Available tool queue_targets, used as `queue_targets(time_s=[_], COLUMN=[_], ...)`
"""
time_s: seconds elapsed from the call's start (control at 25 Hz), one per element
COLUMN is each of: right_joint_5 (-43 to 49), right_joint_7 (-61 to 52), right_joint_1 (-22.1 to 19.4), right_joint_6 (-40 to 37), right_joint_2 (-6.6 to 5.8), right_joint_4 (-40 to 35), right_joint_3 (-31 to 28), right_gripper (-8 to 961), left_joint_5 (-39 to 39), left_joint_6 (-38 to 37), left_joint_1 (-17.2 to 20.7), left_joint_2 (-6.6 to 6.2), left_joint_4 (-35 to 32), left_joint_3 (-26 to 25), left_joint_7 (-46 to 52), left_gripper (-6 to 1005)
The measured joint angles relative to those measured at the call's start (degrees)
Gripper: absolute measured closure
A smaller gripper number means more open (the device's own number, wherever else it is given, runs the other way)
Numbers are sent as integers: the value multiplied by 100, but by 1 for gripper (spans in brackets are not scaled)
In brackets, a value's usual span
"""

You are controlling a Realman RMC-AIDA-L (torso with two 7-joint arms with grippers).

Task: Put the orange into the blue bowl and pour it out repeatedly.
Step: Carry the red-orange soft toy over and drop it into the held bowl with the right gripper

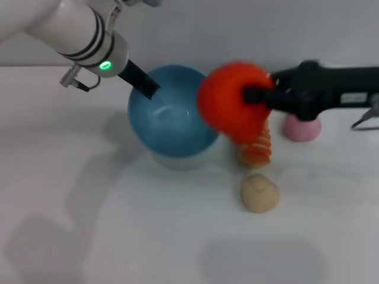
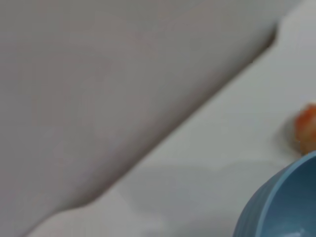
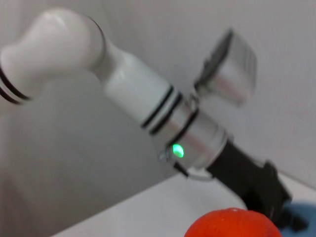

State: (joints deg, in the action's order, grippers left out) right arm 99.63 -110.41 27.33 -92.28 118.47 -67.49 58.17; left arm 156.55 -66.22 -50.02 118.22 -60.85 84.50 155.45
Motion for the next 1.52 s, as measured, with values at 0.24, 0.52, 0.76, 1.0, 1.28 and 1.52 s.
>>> queue_targets(time_s=[0.24,0.52,0.76,1.0,1.28,1.52], right_joint_5=[33,522,704,704,732,737], right_joint_7=[-57,158,234,234,152,144], right_joint_1=[176,636,691,695,887,912], right_joint_6=[-30,485,683,784,1053,1106], right_joint_2=[-14,-15,7,10,-10,-7], right_joint_4=[200,1528,1826,1849,2218,2159], right_joint_3=[-316,-287,-254,-230,-166,-157], right_gripper=[886,924,895,856,811,598], left_joint_5=[-520,-1298,-1362,-1404,-1572,-1616], left_joint_6=[-156,46,170,285,435,479], left_joint_1=[-41,96,191,274,351,363], left_joint_2=[32,33,21,27,12,9], left_joint_4=[-22,-30,-33,-37,-65,-212], left_joint_3=[300,630,644,629,600,607], left_joint_7=[-97,-323,-323,-323,-321,-322], left_gripper=[1000,999,1001,999,999,1000])
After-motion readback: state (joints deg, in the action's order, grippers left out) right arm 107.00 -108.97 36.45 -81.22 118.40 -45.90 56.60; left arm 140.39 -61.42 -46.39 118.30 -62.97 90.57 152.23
